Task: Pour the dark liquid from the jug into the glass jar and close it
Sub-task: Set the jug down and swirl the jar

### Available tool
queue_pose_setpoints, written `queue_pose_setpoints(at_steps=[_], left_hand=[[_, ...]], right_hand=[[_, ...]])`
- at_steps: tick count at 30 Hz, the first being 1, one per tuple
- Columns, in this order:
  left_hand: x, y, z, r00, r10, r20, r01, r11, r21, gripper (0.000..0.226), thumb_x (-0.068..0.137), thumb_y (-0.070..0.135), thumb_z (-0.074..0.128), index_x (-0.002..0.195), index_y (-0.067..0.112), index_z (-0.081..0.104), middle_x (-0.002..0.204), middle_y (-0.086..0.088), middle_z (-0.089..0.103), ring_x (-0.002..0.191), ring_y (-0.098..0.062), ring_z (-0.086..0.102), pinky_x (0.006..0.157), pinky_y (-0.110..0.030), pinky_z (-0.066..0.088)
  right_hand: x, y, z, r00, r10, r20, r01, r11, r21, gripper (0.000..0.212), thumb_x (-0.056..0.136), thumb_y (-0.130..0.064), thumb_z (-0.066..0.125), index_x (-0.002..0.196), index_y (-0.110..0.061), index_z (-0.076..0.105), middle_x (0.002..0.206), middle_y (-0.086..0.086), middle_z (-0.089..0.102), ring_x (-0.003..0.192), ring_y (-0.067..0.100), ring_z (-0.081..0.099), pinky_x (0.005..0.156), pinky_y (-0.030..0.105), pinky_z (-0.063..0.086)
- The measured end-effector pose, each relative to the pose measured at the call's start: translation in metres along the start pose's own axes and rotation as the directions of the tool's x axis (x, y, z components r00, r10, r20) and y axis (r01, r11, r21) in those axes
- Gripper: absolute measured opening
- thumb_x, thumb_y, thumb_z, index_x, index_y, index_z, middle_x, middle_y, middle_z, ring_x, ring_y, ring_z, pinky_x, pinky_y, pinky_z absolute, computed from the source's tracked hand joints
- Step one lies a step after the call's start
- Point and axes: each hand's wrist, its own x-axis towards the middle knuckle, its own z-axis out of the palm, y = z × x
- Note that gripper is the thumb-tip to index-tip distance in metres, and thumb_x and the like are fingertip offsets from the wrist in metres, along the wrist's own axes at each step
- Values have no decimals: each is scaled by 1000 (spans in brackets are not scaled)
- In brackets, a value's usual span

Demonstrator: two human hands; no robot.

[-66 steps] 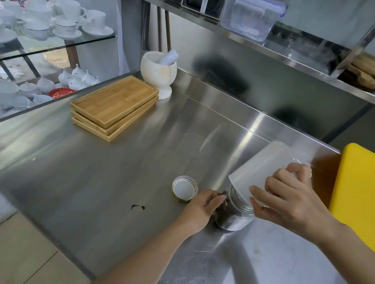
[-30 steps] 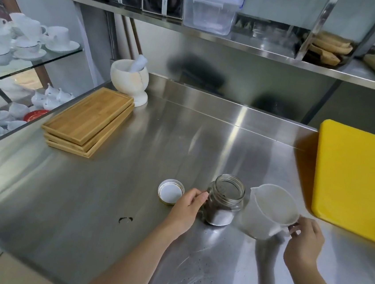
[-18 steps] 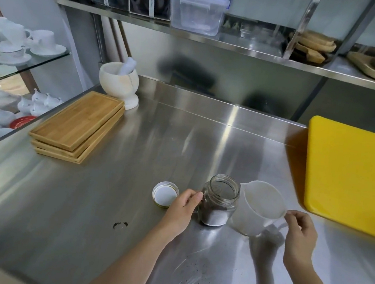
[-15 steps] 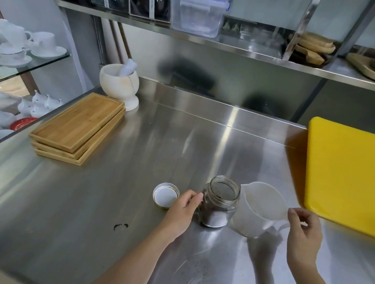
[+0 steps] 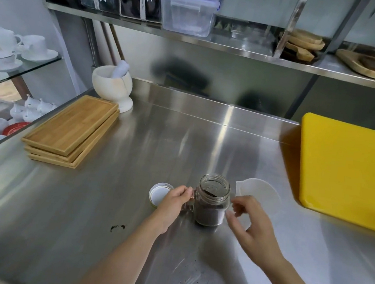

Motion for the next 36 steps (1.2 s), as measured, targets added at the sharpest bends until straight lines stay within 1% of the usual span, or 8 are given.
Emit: queue_pose_setpoints(at_steps=[3, 6, 10, 14, 19, 27, 29, 36], left_hand=[[-2, -1, 1, 1000, 12, -20, -11, 1000, 16, 23, 91, 30, 47, 71, 19, 53, 79, -9, 52, 82, -20, 44, 81, -37, 35], [-2, -1, 1, 1000, 13, -23, -13, 1000, 24, 25, 92, 29, 45, 71, 21, 54, 81, -9, 52, 82, -20, 44, 81, -37, 35], [-1, -1, 2, 999, 21, -30, -20, 999, 45, 28, 92, 28, 46, 67, 23, 54, 75, -2, 57, 80, -19, 46, 80, -36, 36], [-4, 5, 6, 999, 36, -1, -36, 999, 25, 27, 94, 19, 43, 71, 19, 56, 66, 15, 64, 71, -6, 55, 77, -26, 41], [-6, 5, 4, 999, 33, 41, -32, 999, -8, 26, 95, 17, 41, 81, 19, 63, 80, 5, 65, 81, -11, 56, 82, -26, 43], [-18, 5, 0, 995, -31, 98, 42, 993, -114, 25, 94, 12, 39, 90, 11, 64, 70, 5, 70, 67, -7, 63, 61, -15, 48], [-20, 7, 0, 994, -37, 106, 50, 991, -125, 26, 94, 11, 38, 90, 11, 63, 67, 6, 70, 64, -6, 62, 58, -14, 47], [-27, 13, 6, 998, -47, 33, 51, 986, -158, 25, 91, 11, 43, 81, 10, 65, 71, -4, 62, 62, -11, 56, 54, -16, 45]], right_hand=[[-8, 7, 15, 992, 112, 50, -110, 993, -44, 38, 82, -28, 68, 111, -29, 44, 105, -24, 45, 95, -1, 51, 77, 5, 38], [-6, 10, 24, 981, 186, 61, -180, 980, -91, 61, 79, -24, 72, 129, -15, 39, 118, -13, 40, 106, 4, 43, 93, 18, 32], [5, 17, 31, 935, 325, 142, -342, 933, 112, 81, 69, -20, 80, 136, -16, 34, 129, -9, 44, 117, 5, 43, 100, 21, 30], [14, 27, 32, 901, 378, 214, -427, 859, 282, 79, 55, -20, 80, 125, -23, 42, 121, -6, 56, 110, 2, 53, 91, 10, 39], [22, 35, 31, 899, 305, 314, -405, 851, 335, 84, 53, 5, 82, 116, -31, 40, 118, -6, 54, 101, -13, 51, 84, 3, 37], [15, 48, 32, 826, 306, 473, -484, 815, 318, 98, 47, -8, 88, 126, -24, 33, 122, -5, 54, 111, -3, 52, 94, 12, 39], [12, 48, 34, 823, 313, 473, -484, 823, 298, 96, 44, -14, 88, 123, -25, 36, 121, -4, 56, 112, 0, 52, 98, 19, 40], [3, 34, 37, 886, 279, 370, -415, 833, 366, 82, 46, -6, 84, 114, -14, 39, 110, -4, 55, 98, -11, 54, 80, 4, 40]])
